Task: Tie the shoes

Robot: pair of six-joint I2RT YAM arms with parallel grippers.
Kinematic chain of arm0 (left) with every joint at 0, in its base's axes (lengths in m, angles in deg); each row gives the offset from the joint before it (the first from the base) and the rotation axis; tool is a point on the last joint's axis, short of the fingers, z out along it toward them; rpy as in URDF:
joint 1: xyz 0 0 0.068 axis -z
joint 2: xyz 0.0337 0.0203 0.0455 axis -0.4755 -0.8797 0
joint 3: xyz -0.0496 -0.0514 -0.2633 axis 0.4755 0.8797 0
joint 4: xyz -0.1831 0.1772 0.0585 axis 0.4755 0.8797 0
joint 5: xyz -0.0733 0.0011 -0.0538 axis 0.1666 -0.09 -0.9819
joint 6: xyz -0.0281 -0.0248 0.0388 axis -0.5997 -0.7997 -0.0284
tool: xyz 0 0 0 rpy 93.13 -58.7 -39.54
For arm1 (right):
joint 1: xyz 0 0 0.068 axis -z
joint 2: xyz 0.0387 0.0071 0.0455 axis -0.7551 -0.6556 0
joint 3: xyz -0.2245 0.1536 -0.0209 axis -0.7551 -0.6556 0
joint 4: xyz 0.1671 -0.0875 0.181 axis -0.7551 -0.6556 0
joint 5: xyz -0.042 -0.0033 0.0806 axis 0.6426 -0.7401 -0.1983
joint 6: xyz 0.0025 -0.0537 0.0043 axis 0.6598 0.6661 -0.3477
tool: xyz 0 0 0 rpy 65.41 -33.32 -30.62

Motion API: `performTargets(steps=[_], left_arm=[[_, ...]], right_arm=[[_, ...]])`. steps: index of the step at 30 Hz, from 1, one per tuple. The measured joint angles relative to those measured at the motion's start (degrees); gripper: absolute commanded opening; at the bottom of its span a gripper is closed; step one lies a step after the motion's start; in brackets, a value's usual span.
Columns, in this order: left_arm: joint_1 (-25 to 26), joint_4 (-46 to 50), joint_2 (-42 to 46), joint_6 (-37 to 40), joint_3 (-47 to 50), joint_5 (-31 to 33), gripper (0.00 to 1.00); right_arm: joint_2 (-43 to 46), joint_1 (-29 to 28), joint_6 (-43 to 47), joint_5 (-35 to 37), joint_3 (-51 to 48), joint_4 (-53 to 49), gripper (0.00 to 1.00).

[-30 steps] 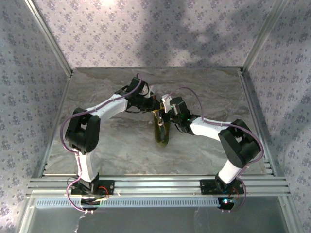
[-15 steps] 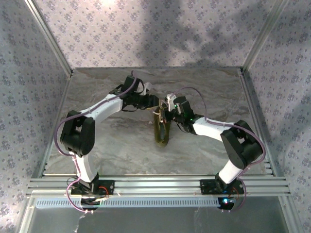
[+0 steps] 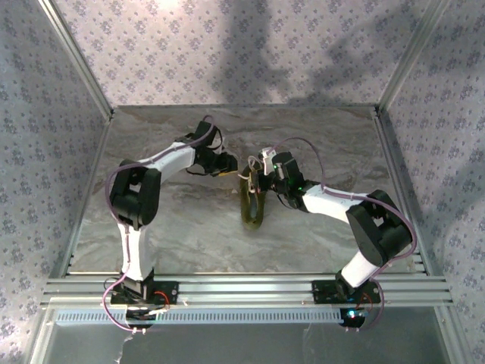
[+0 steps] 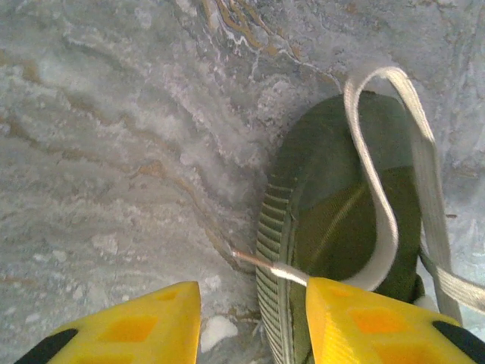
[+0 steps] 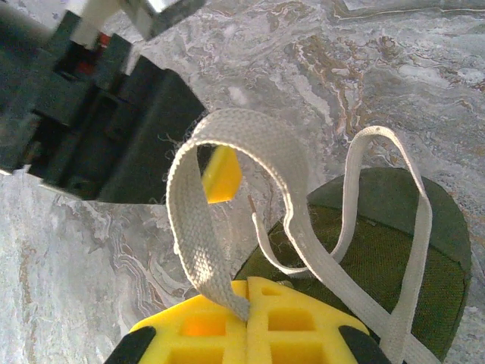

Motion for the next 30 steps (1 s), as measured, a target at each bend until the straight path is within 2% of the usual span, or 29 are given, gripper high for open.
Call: performTargets(steps=[6,12,14,19,23,26,30], left_arm=[[1.2,0.83,-3.28,-0.61,-4.76,0.85,0.44],[2.51,0.83,-5.6,-1.88,-5.46,0.81,0.42],[2.82,0.79,-6.38,-2.27,-5.55,0.81,0.37],[3.06,0.22,-7.1,-3.15,-5.55,-0.09,0.16],[3.13,-0.22,-6.86,-3.91,-5.44,-0.31,0.05],[3.04,-1.07,-6.01,-4.04,-4.31,0.0,0.01],[2.58,-1.31,-3.56,-4.2,-1.36,1.07,0.0]], right_arm=[[0.02,-0.02,0.0,0.0,0.0,0.0,0.0],[0.02,-0.02,0.02,0.0,0.0,-0.02,0.0],[0.02,-0.02,0.02,0.0,0.0,-0.02,0.0],[0.02,-0.02,0.02,0.02,0.0,-0.04,0.0],[0.02,-0.02,0.02,0.17,0.0,-0.07,0.0],[0.02,-0.02,0.02,0.44,-0.07,-0.02,0.0],[0.11,0.0,0.02,0.72,-0.42,-0.09,0.0]])
